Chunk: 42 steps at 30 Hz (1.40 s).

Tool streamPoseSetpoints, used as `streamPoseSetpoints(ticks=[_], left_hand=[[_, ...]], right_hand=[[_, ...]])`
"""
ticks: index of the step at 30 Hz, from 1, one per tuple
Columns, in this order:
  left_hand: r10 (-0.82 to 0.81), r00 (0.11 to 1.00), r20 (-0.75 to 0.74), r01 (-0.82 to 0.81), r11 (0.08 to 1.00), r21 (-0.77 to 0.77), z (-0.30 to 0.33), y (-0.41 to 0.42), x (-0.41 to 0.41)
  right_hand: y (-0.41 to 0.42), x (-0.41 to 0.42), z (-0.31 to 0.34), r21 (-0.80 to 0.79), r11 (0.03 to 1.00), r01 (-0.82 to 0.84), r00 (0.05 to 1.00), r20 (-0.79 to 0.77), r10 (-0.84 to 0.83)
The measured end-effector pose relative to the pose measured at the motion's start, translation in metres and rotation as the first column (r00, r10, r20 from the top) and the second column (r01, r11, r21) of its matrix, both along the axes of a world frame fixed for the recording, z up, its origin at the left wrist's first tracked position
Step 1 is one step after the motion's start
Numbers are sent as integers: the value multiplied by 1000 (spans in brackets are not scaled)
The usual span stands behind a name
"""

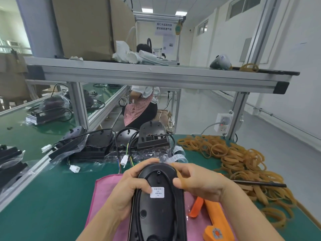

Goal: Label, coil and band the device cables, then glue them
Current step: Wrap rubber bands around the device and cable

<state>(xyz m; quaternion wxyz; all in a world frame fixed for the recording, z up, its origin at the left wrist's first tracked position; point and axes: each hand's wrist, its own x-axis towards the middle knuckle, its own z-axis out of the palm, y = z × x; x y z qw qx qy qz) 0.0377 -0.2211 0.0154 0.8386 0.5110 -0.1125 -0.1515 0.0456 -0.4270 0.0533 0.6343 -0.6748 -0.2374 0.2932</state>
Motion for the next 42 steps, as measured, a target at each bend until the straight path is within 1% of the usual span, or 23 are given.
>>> streamPoseSetpoints(ticks=[4, 7, 9, 10, 11, 12, 13, 14, 15, 16, 17, 20, 24, 27, 29, 30, 32, 34, 35, 37, 39, 41, 42], left_hand=[[60, 997, 49, -62, 997, 38, 2, -1, 0], [84, 991, 102, -94, 991, 98, 5, -3, -4], [121, 969, 215, -164, 967, 197, 11, -3, -6], [165, 935, 313, -257, 926, 278, 17, -3, -6], [210, 880, 426, -378, 852, 362, 24, -6, -7], [222, 808, 545, -503, 742, 443, 32, -10, -6], [166, 739, 654, -603, 596, 530, 40, -16, -5], [47, 694, 718, -664, 428, 614, 48, -24, -3], [-76, 685, 725, -687, 264, 677, 55, -33, -3], [-162, 695, 700, -687, 137, 714, 60, -41, -1], [-207, 712, 671, -673, 70, 736, 65, -46, 1], [-253, 761, 597, -616, 8, 788, 78, -52, 12], [-316, 793, 521, -575, -105, 811, 97, -53, 23], [-346, 819, 457, -525, -130, 841, 110, -54, 28], [-339, 811, 476, -544, -138, 828, 114, -55, 29], [-349, 784, 513, -591, -168, 789, 115, -55, 27], [-387, 694, 607, -712, -240, 660, 115, -50, 23], [-375, 627, 682, -777, -251, 577, 114, -33, 20], [-334, 625, 706, -781, -249, 573, 114, -21, 20], [-210, 676, 707, -737, -225, 638, 108, 7, 19], [-56, 737, 673, -672, -161, 722, 91, 33, 15], [79, 788, 611, -608, -62, 792, 61, 50, 7], [140, 819, 556, -563, 18, 826, 47, 53, 2]], right_hand=[[12, 0, 2, -132, 980, 148, 981, 144, -129], [19, -1, -4, -110, 957, 269, 947, 211, -242], [20, -2, -6, -84, 949, 305, 930, 240, -277], [21, -3, -7, -70, 949, 307, 925, 255, -281], [22, -4, -6, -58, 949, 310, 919, 273, -283], [22, -5, -6, -53, 947, 316, 909, 303, -286], [23, -5, -5, -52, 944, 327, 896, 334, -292], [24, -6, -5, -49, 941, 336, 886, 355, -298], [25, -7, -5, -43, 938, 343, 881, 361, -306], [25, -7, -6, -46, 936, 349, 878, 367, -309], [26, -7, -6, -49, 933, 358, 871, 379, -314], [26, -11, -6, -74, 910, 407, 835, 435, -338], [29, -15, -3, -70, 868, 491, 773, 493, -398], [32, -18, 0, -83, 849, 522, 755, 509, -414], [33, -20, 3, -92, 851, 516, 762, 504, -408], [33, -21, 3, -90, 855, 511, 767, 495, -407], [30, -23, 2, -76, 860, 505, 773, 482, -412], [24, -25, -1, -32, 864, 502, 771, 471, -430], [21, -26, -2, -8, 865, 502, 764, 473, -439], [16, -29, -4, 36, 864, 501, 754, 471, -457], [14, -31, -6, 54, 863, 502, 745, 479, -463], [15, -31, -7, 57, 860, 507, 738, 487, -467], [16, -31, -7, 64, 860, 507, 736, 487, -470]])
